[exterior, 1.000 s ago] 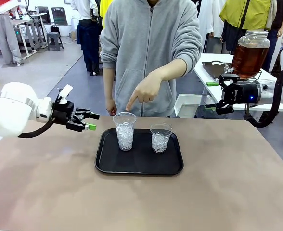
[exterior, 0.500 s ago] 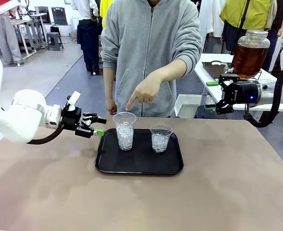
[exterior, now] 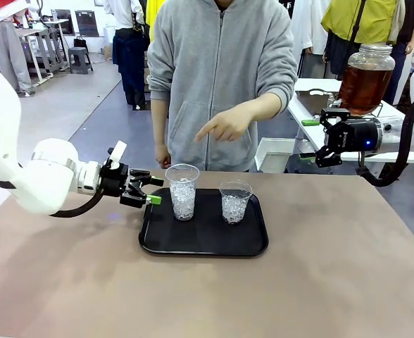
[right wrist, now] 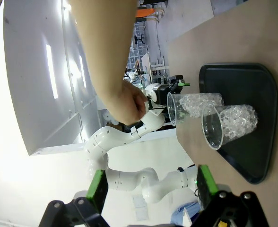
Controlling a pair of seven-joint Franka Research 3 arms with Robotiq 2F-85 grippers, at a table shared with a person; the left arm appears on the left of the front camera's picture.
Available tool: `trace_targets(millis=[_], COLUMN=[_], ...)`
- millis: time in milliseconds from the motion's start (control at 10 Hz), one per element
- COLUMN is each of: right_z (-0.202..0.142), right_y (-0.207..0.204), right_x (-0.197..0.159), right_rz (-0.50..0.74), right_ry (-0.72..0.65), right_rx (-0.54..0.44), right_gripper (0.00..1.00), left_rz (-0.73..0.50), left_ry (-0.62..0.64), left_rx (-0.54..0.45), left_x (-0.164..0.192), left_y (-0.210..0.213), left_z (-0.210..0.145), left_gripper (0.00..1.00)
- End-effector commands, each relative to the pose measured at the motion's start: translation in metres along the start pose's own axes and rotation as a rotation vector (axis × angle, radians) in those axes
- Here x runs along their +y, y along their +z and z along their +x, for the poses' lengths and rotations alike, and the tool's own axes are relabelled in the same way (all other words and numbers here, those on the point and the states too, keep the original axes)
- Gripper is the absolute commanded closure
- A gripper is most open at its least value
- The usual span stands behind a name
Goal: Pour the drink into the iced cup.
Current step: Pick up the iced cup indicated by the human and present it to them.
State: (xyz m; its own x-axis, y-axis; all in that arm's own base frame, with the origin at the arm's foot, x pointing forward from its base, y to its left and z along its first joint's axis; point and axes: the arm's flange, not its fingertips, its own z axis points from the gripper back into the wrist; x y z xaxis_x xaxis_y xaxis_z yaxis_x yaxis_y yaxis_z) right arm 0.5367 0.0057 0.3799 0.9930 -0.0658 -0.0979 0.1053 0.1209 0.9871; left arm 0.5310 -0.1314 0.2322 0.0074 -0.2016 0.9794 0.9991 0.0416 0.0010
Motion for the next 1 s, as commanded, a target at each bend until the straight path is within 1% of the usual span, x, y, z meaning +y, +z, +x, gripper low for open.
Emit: trace_targets(millis=[0,400,900], right_z=[0.000,0.000,0.000], right_y=[0.000,0.000,0.000], right_x=[0.001,0.001,0.001], right_rz=[0.001,0.001,0.001], right_ry=[0.004,0.004,0.004], right_rx=[-0.001,-0.001,-0.001], right_gripper=[0.00,0.00,0.00], left_rz=[0.005,-0.014,-0.015], left_ry=[-0.028,-0.011,0.001], left_rx=[-0.025,-0.057,-0.074], left_x=[0.005,0.010,0.015], left_y=[-0.010,-0.022,-0.037], left_z=[-0.001,0.001,0.001], left_gripper=[0.00,0.00,0.00])
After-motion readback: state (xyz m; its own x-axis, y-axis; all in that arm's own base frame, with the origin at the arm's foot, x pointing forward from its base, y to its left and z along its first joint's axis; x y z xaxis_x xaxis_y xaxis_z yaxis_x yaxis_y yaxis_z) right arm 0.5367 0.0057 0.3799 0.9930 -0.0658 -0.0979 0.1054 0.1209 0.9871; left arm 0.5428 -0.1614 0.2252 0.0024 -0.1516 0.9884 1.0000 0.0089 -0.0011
